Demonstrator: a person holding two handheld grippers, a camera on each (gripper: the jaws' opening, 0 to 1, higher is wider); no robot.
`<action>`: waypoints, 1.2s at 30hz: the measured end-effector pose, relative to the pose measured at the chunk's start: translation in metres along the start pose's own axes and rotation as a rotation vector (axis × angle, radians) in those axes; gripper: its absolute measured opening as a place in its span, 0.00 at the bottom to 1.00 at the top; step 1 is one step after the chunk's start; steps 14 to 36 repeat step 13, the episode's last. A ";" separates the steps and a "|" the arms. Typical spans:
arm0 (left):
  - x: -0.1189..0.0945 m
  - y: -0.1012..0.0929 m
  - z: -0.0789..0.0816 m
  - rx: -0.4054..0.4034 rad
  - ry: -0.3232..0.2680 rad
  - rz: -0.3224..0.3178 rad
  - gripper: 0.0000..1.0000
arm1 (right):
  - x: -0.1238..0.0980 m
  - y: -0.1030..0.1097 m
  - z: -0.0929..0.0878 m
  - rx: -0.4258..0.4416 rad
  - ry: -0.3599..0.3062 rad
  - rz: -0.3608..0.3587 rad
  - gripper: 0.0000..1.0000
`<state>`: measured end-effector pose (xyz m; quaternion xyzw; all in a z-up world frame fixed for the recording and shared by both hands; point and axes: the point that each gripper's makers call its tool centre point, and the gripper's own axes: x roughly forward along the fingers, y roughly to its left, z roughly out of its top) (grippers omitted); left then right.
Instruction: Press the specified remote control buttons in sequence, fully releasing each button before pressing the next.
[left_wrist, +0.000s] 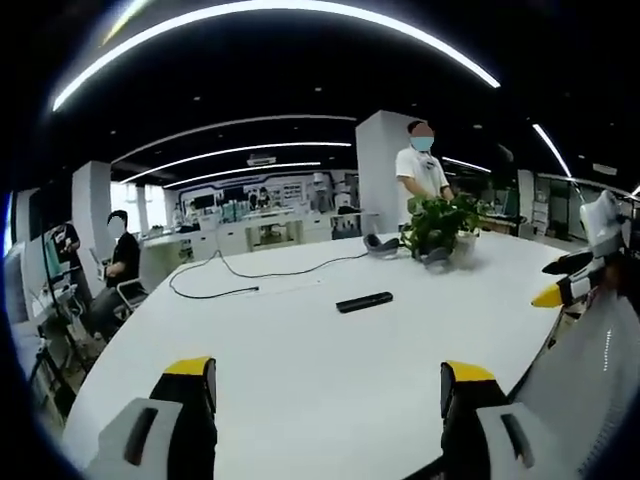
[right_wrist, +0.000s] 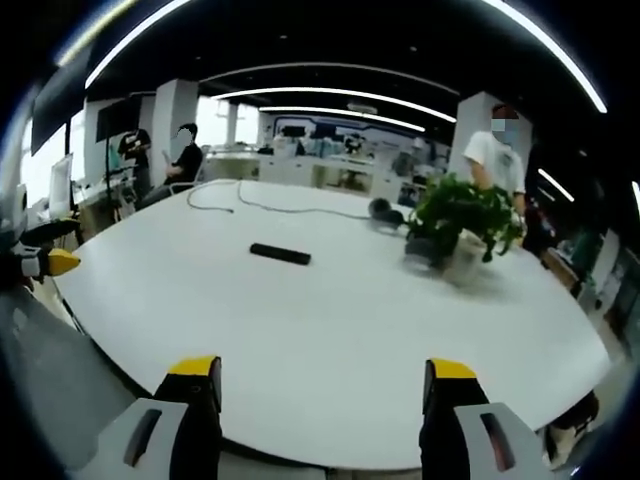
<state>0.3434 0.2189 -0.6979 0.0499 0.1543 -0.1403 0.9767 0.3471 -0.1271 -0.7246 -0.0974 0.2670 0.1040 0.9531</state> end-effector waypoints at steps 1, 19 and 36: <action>0.000 -0.002 0.000 -0.001 -0.001 -0.008 0.98 | 0.000 -0.001 0.001 0.005 -0.003 -0.002 0.81; 0.001 0.000 -0.007 -0.010 0.045 -0.008 0.92 | 0.000 -0.003 -0.003 0.032 0.014 -0.005 0.81; 0.001 0.000 -0.007 -0.010 0.045 -0.008 0.92 | 0.000 -0.003 -0.003 0.032 0.014 -0.005 0.81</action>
